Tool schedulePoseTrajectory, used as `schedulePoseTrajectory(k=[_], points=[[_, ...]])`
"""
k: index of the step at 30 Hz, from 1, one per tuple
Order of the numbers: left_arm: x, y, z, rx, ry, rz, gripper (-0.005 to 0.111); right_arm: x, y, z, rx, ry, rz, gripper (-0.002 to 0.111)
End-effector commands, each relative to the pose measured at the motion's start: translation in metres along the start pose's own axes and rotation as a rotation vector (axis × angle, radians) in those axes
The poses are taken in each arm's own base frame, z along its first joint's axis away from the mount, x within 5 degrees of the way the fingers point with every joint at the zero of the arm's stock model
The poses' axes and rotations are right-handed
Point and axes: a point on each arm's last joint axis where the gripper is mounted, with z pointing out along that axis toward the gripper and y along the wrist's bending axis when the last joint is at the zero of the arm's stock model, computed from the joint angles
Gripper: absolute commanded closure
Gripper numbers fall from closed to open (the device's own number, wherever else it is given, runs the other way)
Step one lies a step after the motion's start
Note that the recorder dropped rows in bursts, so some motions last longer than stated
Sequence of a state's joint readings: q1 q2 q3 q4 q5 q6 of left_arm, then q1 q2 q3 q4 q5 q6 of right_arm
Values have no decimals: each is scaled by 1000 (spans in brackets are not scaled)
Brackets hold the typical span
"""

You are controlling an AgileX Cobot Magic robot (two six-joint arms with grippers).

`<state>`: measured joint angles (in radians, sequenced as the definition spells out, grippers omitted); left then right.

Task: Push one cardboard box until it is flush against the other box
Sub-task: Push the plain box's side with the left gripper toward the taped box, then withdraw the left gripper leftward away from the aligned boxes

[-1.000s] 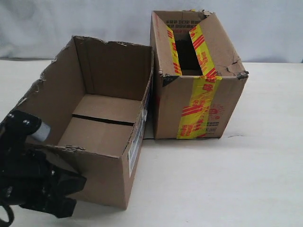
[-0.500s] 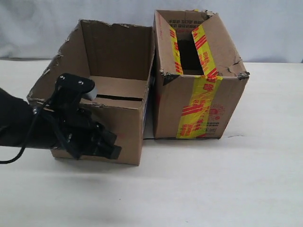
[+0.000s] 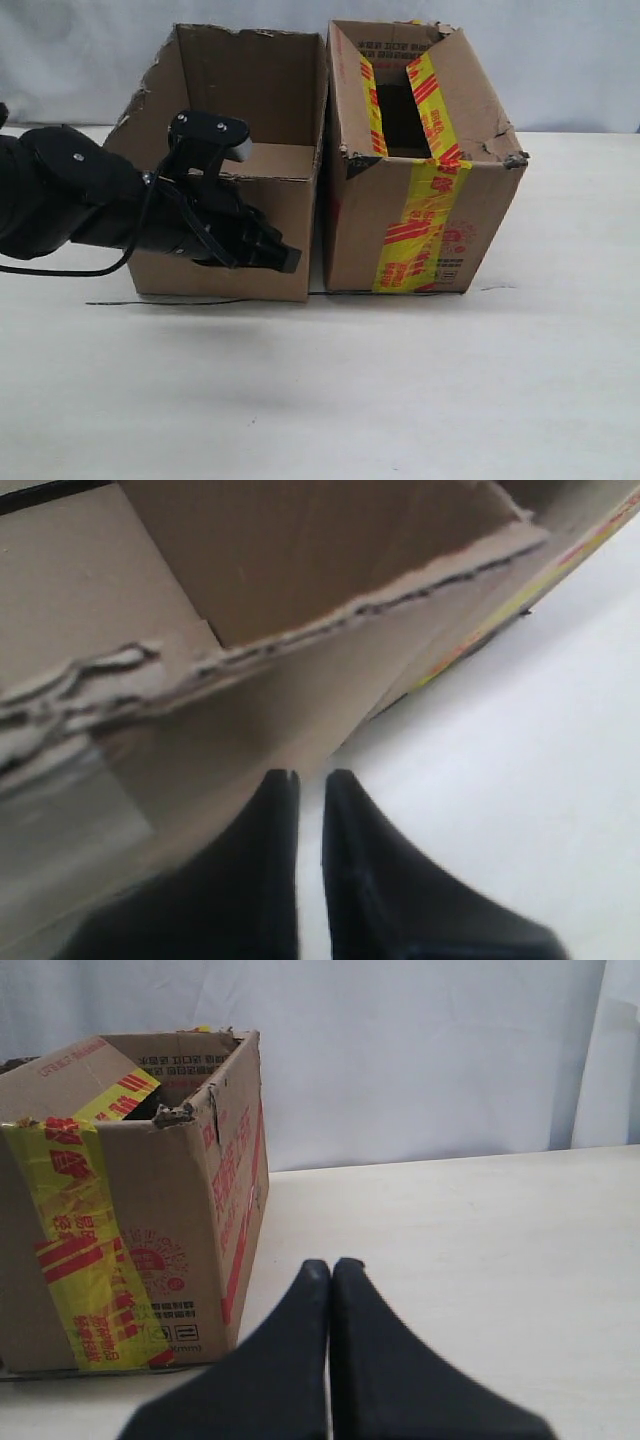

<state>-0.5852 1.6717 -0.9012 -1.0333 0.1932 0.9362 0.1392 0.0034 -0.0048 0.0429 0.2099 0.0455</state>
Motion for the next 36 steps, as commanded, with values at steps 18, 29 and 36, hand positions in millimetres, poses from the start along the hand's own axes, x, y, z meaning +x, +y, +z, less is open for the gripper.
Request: schedulePoseTrajectory(k=[18,29,36], points=[[-18,-4,1,5,-50,27,107,2,0,0,-3,3,-10,108],[-17,-21,-135,-80,-367,367,107,2,0,0,-3,3,-10,108],[56,3,-178,-338,-559,315,107,2,0,0,-3,3,-10,108]])
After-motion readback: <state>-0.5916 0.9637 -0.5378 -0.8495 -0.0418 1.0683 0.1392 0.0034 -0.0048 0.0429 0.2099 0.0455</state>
